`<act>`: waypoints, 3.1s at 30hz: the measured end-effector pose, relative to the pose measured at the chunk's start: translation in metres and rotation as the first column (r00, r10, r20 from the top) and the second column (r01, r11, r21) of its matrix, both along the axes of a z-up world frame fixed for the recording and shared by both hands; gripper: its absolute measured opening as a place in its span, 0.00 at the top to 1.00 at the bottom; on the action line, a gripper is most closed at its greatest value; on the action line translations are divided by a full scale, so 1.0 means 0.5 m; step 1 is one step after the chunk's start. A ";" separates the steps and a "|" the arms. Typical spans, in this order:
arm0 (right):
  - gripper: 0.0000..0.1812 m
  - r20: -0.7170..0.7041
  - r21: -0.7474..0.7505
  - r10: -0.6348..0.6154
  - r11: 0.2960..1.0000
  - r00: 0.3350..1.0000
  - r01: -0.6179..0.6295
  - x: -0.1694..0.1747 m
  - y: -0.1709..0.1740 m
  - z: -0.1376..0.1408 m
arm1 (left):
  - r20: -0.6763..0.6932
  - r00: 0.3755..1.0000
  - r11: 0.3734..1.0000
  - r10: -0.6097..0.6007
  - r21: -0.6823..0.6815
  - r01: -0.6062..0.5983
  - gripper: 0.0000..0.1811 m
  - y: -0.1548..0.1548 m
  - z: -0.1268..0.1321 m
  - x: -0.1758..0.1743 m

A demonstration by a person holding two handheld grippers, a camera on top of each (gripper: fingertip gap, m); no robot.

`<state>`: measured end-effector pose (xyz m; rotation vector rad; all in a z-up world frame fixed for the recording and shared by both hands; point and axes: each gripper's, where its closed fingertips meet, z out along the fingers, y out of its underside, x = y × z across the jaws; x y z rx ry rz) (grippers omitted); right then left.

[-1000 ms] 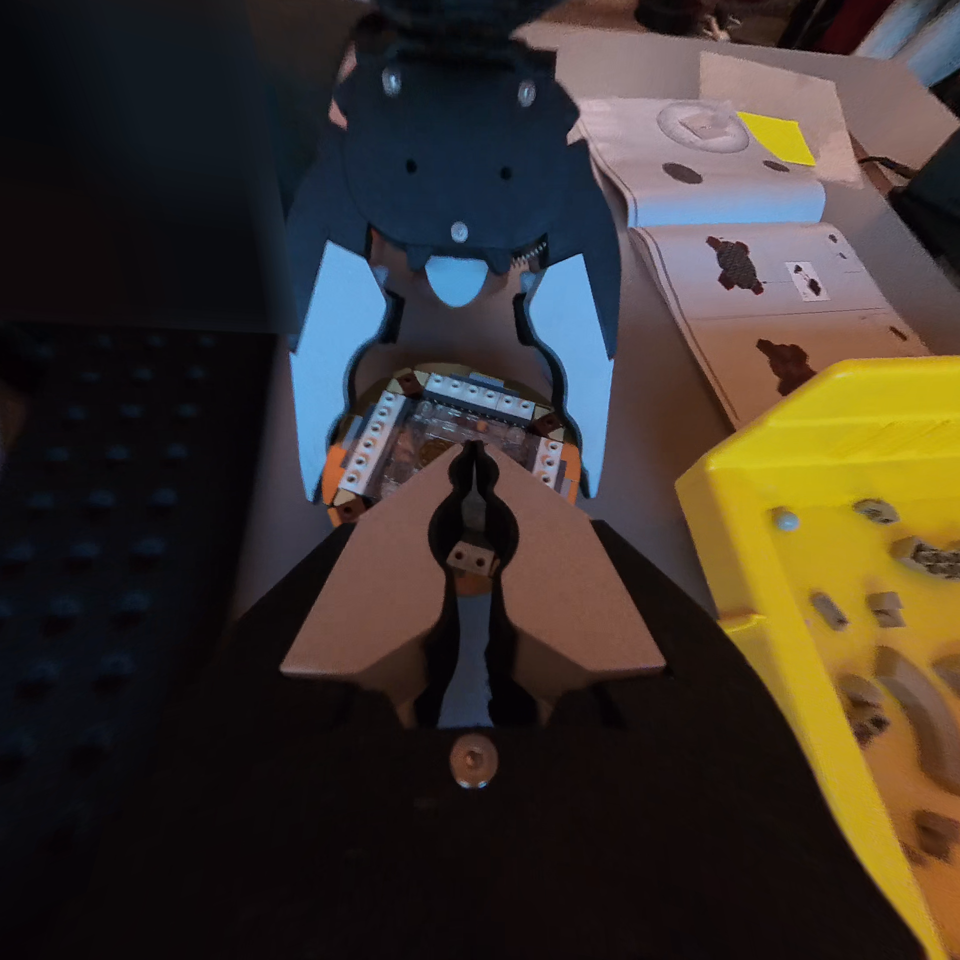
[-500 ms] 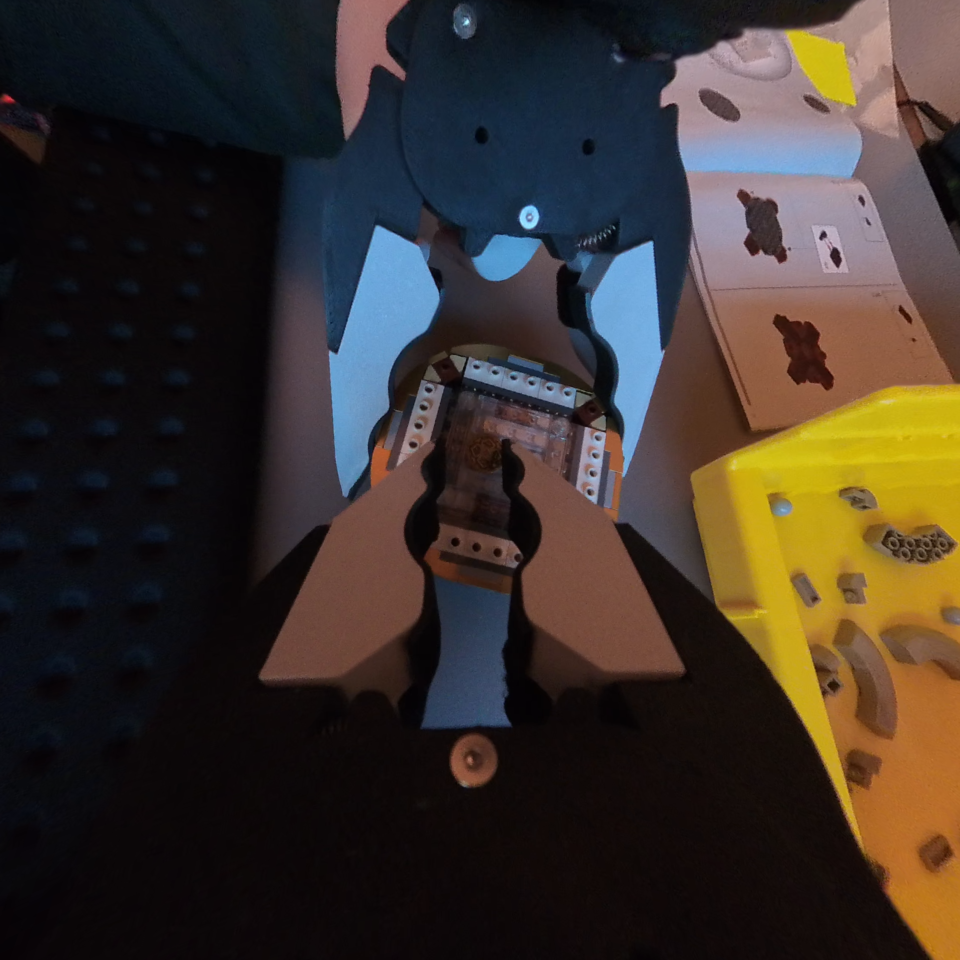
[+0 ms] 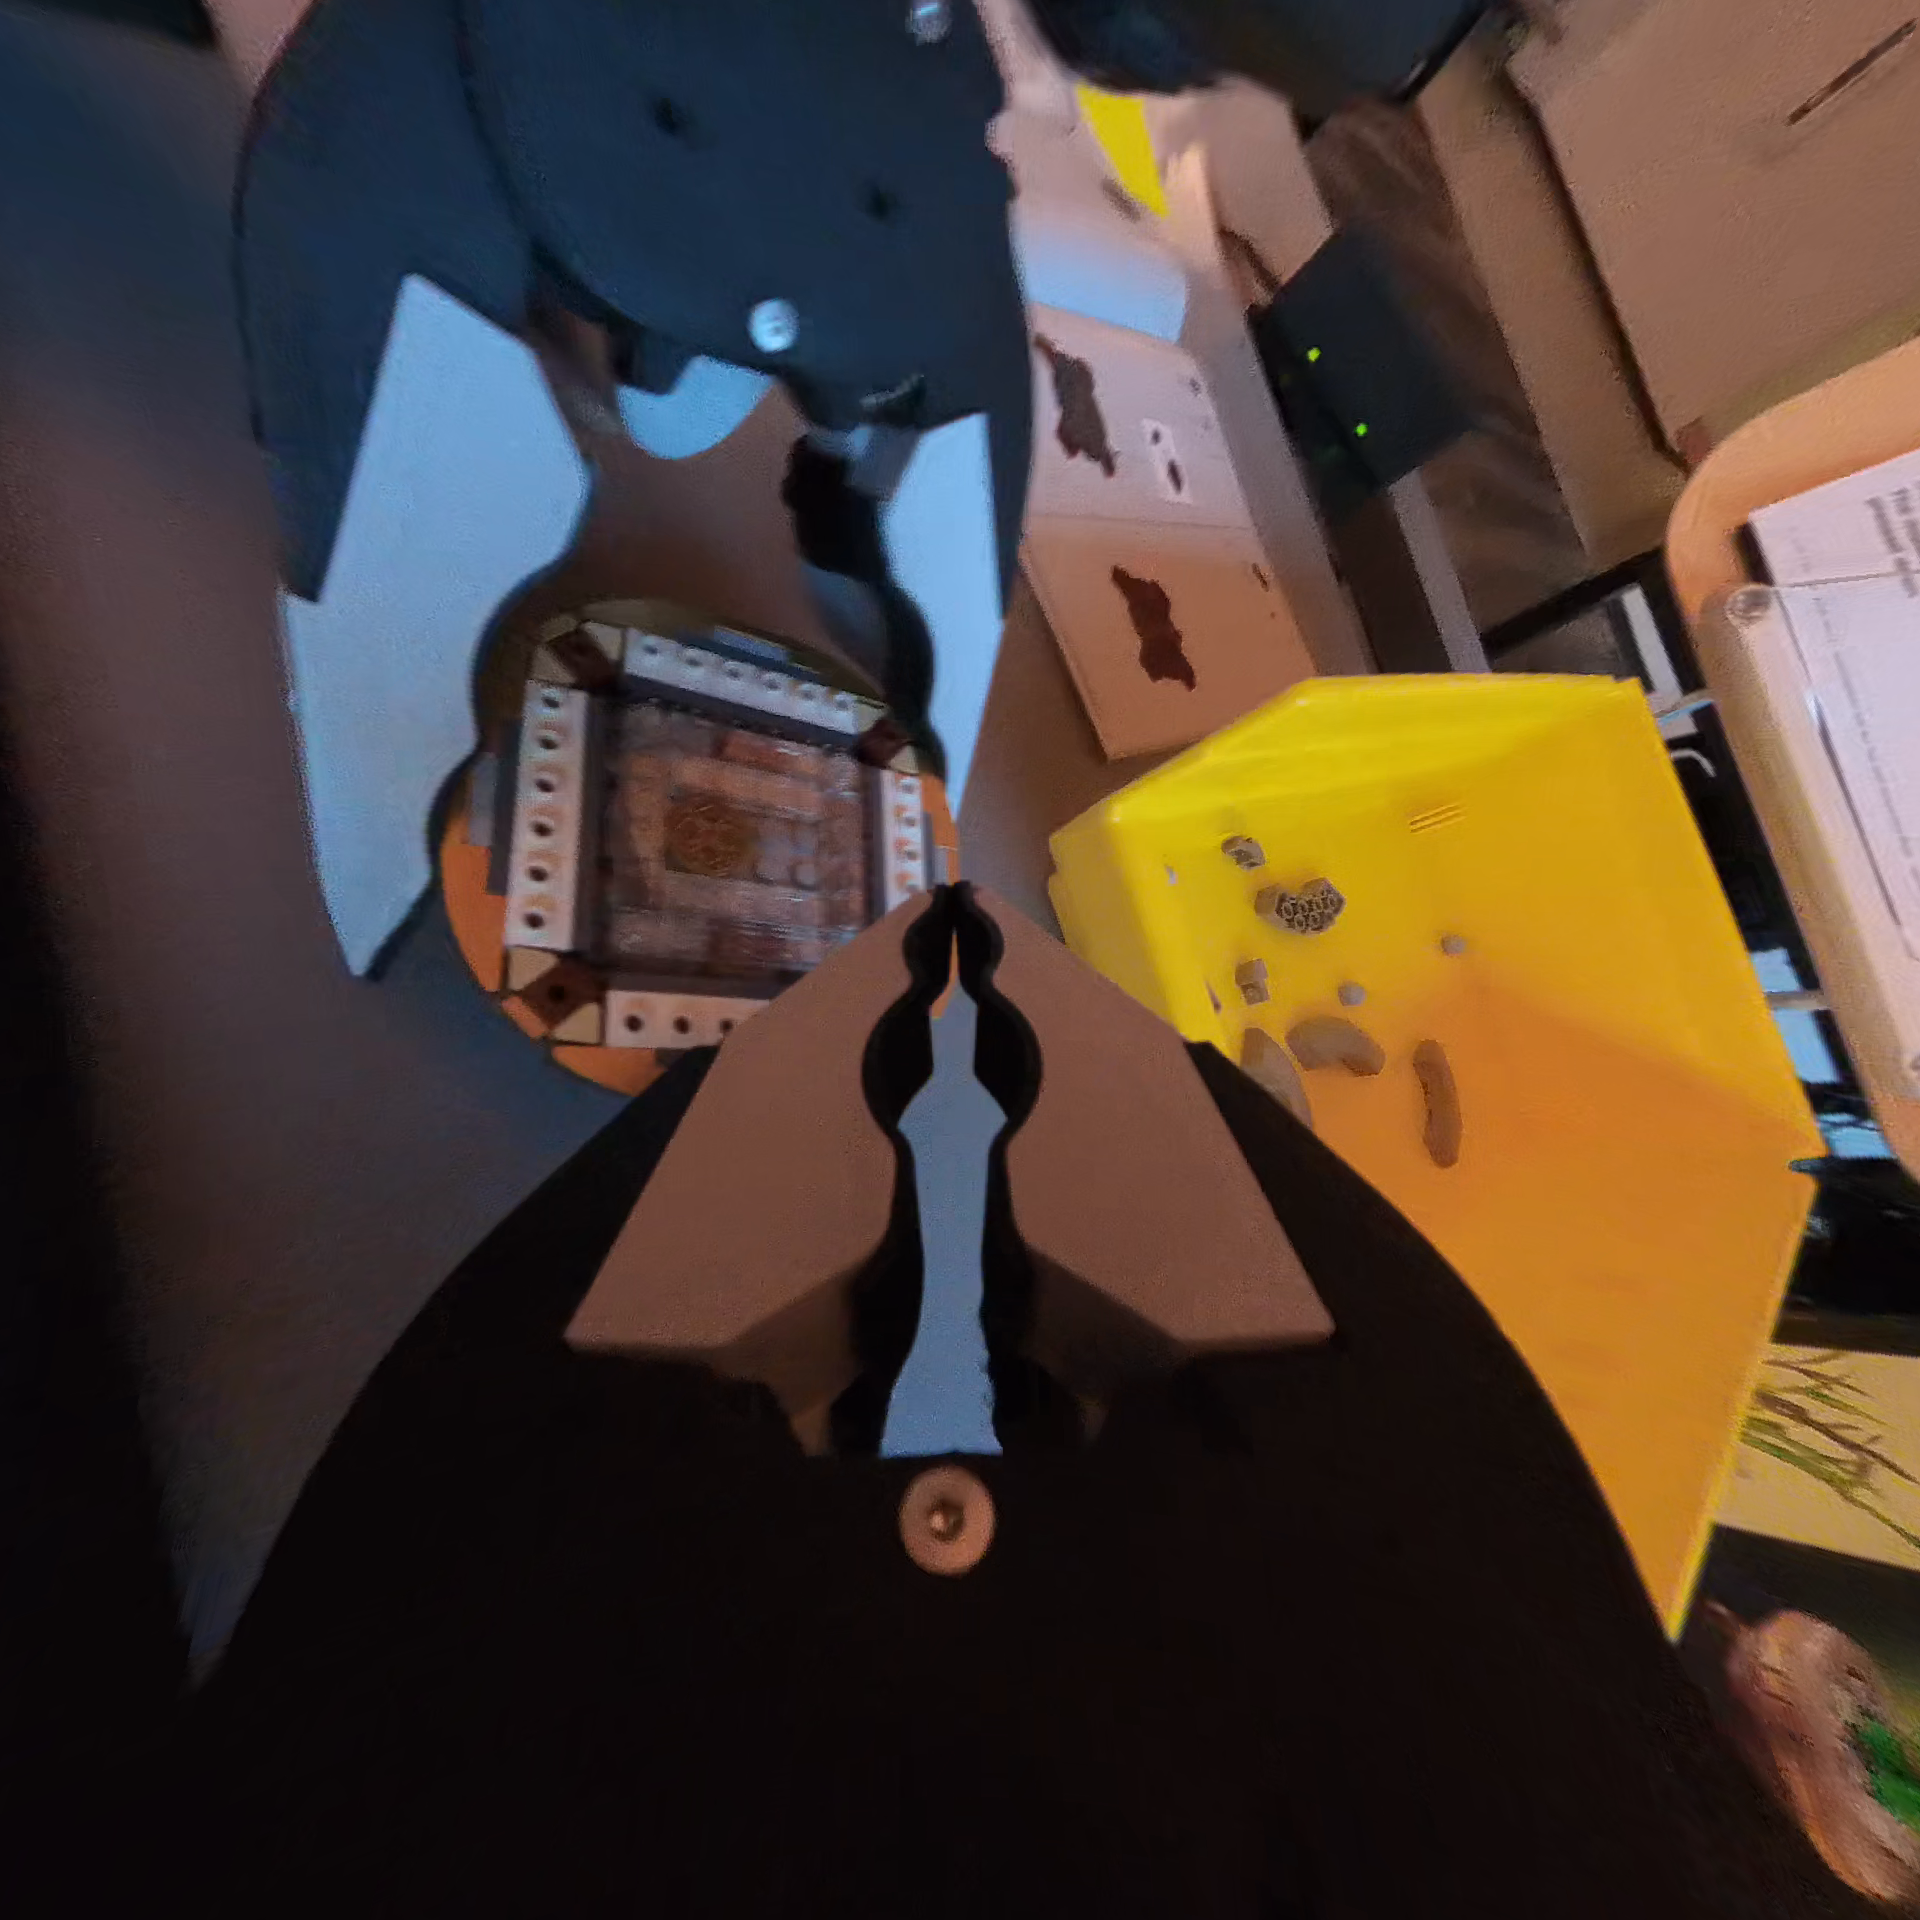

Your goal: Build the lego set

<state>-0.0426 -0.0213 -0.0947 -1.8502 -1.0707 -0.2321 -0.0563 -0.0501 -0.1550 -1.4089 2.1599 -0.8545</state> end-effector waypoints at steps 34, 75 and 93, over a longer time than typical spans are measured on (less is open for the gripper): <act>0.60 -0.531 -0.377 0.079 0.870 0.843 -0.319 -0.013 -0.059 -0.037 | -0.025 0.998 0.995 -0.050 -0.093 0.048 0.54 0.020 -0.004 -0.072; 0.82 -0.736 -0.299 0.036 0.879 0.676 -0.372 -0.007 -0.022 0.012 | -0.058 0.997 0.636 0.047 -0.768 -0.075 0.89 0.041 0.085 -0.067; 0.56 -0.519 -0.211 0.172 0.923 0.837 -0.321 -0.031 -0.011 -0.037 | 0.095 0.993 0.870 0.073 -0.493 -0.017 0.90 0.040 0.106 -0.058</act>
